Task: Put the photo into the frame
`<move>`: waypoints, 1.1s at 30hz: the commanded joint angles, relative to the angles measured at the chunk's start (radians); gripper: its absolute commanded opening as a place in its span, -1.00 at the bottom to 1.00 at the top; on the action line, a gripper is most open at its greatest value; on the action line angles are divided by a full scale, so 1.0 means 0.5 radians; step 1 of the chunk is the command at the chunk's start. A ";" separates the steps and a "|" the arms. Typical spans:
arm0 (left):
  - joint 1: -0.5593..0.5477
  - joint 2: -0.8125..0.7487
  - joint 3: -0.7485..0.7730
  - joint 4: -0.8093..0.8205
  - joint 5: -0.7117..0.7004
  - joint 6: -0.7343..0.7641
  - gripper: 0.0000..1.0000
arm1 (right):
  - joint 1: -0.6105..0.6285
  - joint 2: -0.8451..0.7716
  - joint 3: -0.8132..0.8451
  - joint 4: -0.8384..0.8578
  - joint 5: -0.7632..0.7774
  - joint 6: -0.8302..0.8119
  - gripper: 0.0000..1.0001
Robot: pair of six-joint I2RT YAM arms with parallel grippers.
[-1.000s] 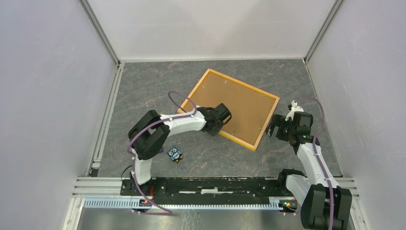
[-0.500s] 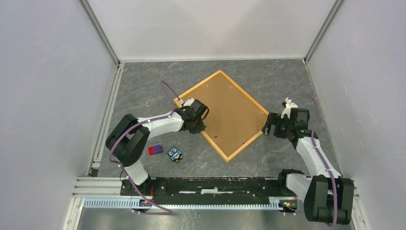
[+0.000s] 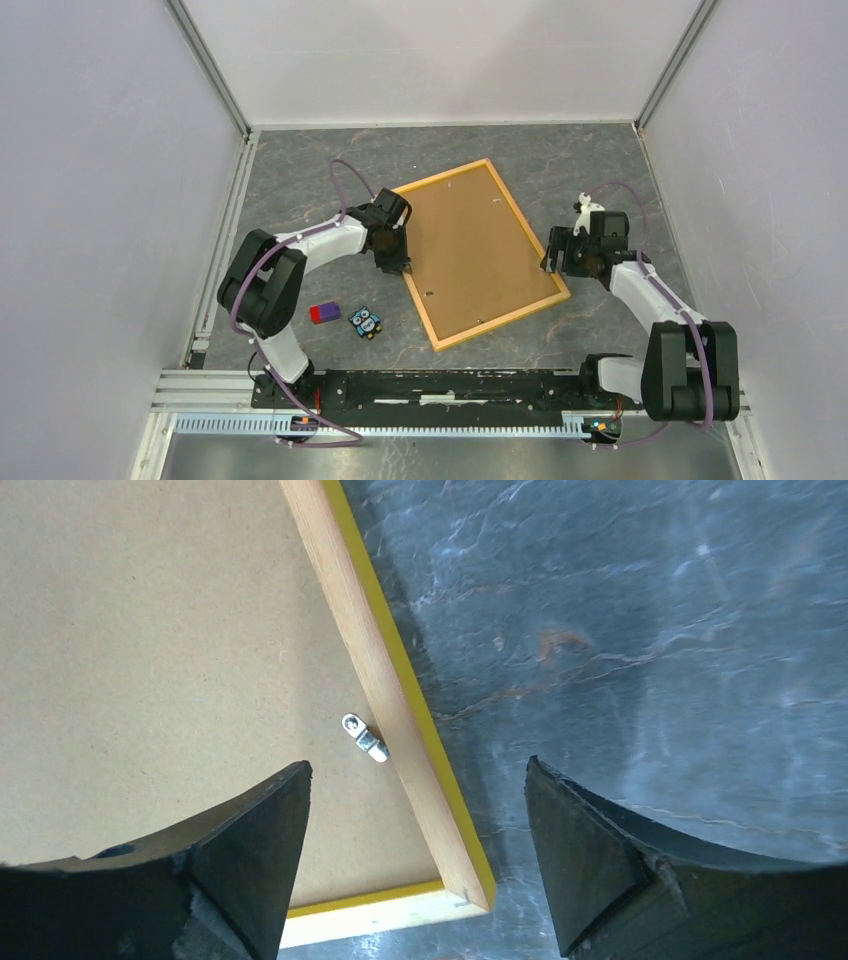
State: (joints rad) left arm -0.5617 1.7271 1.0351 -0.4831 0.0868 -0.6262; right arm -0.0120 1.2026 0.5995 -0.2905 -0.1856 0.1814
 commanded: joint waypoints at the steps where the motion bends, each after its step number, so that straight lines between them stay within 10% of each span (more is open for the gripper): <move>1: 0.038 0.146 0.113 -0.274 0.254 0.302 -0.80 | 0.094 0.092 -0.052 0.111 -0.101 0.030 0.61; 8: 0.124 0.294 0.267 -0.324 0.589 0.356 -0.42 | 0.138 -0.004 -0.172 0.134 -0.082 -0.013 0.43; 22: 0.126 0.313 0.383 -0.490 0.026 0.541 -0.02 | 0.250 -0.273 -0.374 0.165 -0.212 0.182 0.40; 33: 0.126 0.342 0.507 -0.544 -0.219 0.602 -0.63 | 0.268 -0.272 -0.083 -0.067 0.359 -0.074 0.40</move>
State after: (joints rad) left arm -0.5072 1.8820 1.2533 -0.7349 0.1249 -0.4175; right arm 0.1108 1.0748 0.4896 -0.3157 -0.1127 0.1951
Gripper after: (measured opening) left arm 0.353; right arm 0.709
